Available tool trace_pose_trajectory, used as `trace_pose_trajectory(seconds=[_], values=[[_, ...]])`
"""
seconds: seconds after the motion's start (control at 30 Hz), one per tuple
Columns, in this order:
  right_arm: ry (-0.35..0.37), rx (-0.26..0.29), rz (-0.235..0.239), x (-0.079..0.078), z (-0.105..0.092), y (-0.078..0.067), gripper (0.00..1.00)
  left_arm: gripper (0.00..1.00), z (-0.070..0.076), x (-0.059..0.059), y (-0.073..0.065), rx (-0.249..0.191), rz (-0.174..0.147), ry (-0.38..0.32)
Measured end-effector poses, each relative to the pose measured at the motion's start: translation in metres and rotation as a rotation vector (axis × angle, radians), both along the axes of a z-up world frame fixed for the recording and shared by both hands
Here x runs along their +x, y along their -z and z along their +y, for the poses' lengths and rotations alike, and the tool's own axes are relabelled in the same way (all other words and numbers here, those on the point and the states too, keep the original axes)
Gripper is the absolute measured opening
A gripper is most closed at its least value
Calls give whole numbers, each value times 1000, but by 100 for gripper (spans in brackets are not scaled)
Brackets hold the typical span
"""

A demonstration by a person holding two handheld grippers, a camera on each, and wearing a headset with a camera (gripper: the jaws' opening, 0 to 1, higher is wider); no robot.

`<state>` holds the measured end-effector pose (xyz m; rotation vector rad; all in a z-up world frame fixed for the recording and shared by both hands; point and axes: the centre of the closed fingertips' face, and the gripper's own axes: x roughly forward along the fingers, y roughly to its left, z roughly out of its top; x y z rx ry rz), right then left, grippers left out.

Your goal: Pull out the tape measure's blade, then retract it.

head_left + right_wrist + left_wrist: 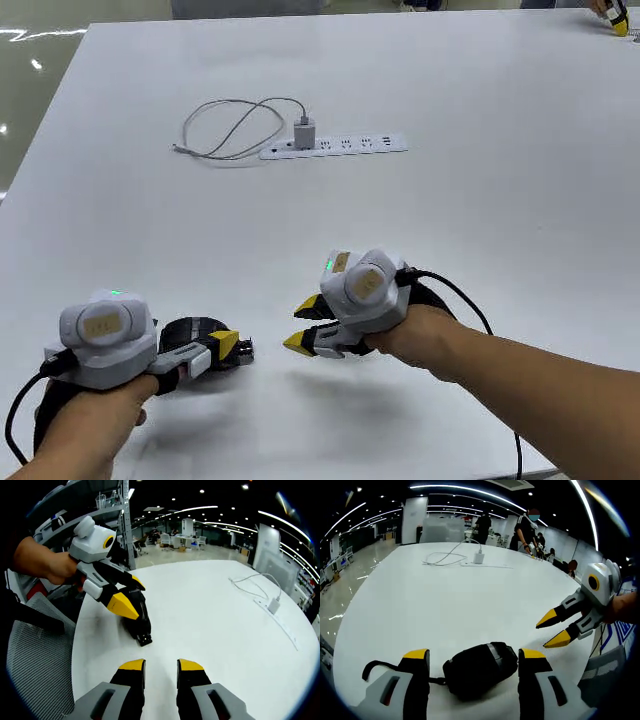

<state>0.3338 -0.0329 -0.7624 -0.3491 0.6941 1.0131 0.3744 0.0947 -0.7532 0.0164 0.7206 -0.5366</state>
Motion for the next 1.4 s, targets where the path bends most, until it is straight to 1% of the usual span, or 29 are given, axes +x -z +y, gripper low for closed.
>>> trace_pose_trajectory(seconds=[0.13,0.2,0.23,0.33,0.37,0.4,0.43,0.47,0.5,0.53,0.57,0.6,0.67,0.7,0.73,0.8,0.83,0.87,0.9,1.0,1.07,1.1,1.13,1.17,1.2,1.23,1.3,1.33,1.4], values=[[39,37,-27,-4,-14,-11,22,80,3,-3,0,-14,3,35],[56,35,-22,-8,-24,-12,23,82,6,-5,-3,-7,-12,63],[66,41,-21,-10,-28,-13,24,83,7,-6,-3,-13,-16,74],[83,40,-21,-15,-39,-15,27,89,11,-9,-1,-28,4,89],[88,40,-20,-16,-41,-16,29,92,11,-10,-2,-33,1,98],[92,35,-22,-18,-46,-16,30,95,9,-12,-4,-48,-8,127],[97,34,-24,-19,-49,-17,31,98,4,-12,-9,-80,-36,163],[103,37,-25,-20,-51,-17,33,99,3,-14,-10,-89,-40,173],[110,40,-24,-20,-54,-18,34,99,5,-17,-9,-74,-24,177],[119,41,-21,-22,-58,-19,35,99,6,-21,-8,-60,-10,205],[125,38,-22,-24,-63,-20,35,99,4,-21,-12,-78,-40,227],[128,39,-25,-25,-66,-20,35,99,5,-22,-13,-73,-54,240],[140,41,-25,-28,-74,-21,36,99,8,-23,-17,-74,-79,257],[147,41,-23,-29,-77,-21,38,99,9,-24,-18,-72,-80,255],[150,44,-23,-32,-80,-23,40,99,11,-25,-16,-56,-72,262],[151,43,-23,-36,-85,-23,41,99,19,-30,-9,-18,-24,270],[148,35,-29,-38,-89,-23,41,99,20,-32,-7,-22,-7,273],[143,25,-34,-42,-93,-23,42,99,20,-32,-11,-38,-25,274],[146,22,-31,-44,-97,-23,43,99,21,-34,-13,-39,-35,286],[169,21,-19,-49,-108,-24,47,99,24,-38,-15,-34,-36,307],[198,25,-3,-51,-116,-25,48,99,25,-40,-19,-52,-38,313],[208,28,-1,-52,-119,-25,50,99,26,-41,-20,-59,-30,302],[217,32,-1,-52,-121,-27,51,99,24,-41,-24,-90,-28,296],[224,46,4,-53,-125,-29,54,99,26,-41,-28,-93,-42,293],[233,77,-1,-52,-125,-33,55,99,27,-41,-31,-87,-58,298],[243,88,-5,-52,-130,-36,57,99,28,-42,-31,-77,-59,315],[253,84,-9,-53,-137,-37,60,99,30,-45,-30,-62,-52,331],[263,90,-13,-53,-142,-39,61,99,33,-46,-27,-34,-48,350],[278,90,-14,-54,-151,-39,62,99,36,-48,-26,-17,-56,370]])
